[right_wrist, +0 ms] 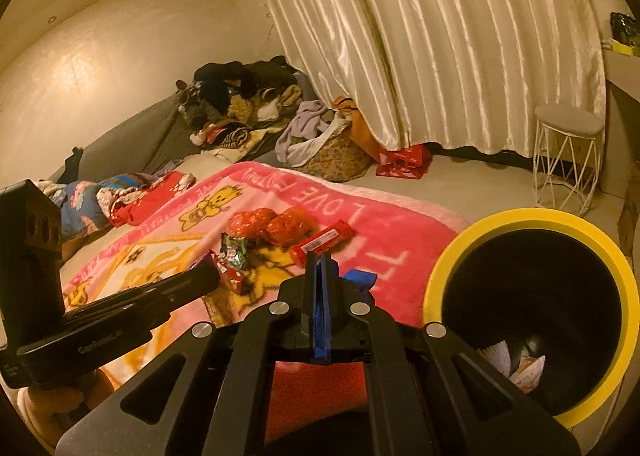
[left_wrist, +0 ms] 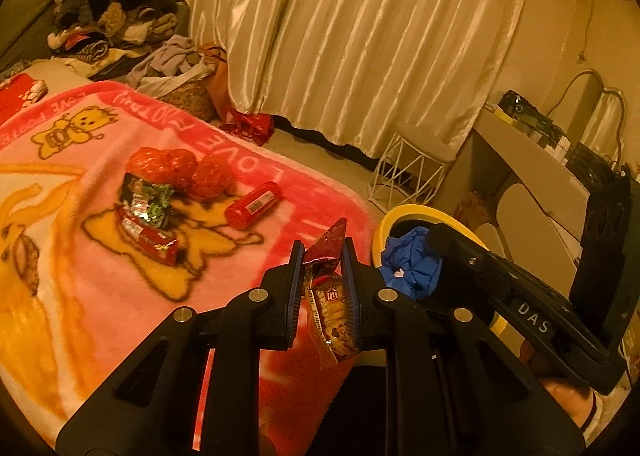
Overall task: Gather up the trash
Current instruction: 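Carry the snack packet in the left gripper and blue wrapper in the right gripper over the bin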
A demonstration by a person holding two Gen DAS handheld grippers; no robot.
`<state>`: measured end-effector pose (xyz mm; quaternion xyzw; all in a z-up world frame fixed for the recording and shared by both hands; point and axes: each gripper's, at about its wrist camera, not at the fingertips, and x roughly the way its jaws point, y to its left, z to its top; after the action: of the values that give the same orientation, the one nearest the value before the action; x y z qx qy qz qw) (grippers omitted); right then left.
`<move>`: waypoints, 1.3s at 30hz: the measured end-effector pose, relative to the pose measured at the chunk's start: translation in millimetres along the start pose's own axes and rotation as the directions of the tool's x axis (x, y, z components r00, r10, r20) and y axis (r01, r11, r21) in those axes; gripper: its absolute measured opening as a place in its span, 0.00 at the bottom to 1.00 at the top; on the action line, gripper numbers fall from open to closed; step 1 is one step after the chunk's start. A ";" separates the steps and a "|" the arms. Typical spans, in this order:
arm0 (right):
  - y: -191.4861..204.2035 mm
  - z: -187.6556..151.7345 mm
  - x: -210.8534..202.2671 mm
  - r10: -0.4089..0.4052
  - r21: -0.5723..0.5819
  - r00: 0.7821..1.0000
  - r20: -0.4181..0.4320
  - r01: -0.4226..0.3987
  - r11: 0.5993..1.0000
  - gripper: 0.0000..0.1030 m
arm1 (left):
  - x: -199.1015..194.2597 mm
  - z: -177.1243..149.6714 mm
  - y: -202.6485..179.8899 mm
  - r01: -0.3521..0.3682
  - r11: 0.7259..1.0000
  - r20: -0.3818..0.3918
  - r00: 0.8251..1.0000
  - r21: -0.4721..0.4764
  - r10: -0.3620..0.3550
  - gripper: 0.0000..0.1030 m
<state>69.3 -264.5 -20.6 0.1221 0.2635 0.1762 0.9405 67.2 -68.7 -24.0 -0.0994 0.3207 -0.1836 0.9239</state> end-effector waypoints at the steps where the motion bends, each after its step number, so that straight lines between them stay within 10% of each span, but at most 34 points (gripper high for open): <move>1: -1.9 0.6 -1.2 -0.004 0.004 1.000 0.004 0.004 1.000 0.02 | 0.9 0.7 -2.9 0.005 1.000 0.000 1.000 0.005 -0.005 0.13; 39: -87.1 0.4 -39.6 -0.216 0.167 0.973 0.078 0.200 0.965 0.02 | 42.0 11.9 -92.9 0.159 0.975 -0.033 0.987 0.157 -0.155 0.13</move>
<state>61.1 -359.2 -30.5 0.1764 0.2427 0.0489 0.9527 79.6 -169.7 -10.2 -0.0486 0.3056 -0.2821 0.9081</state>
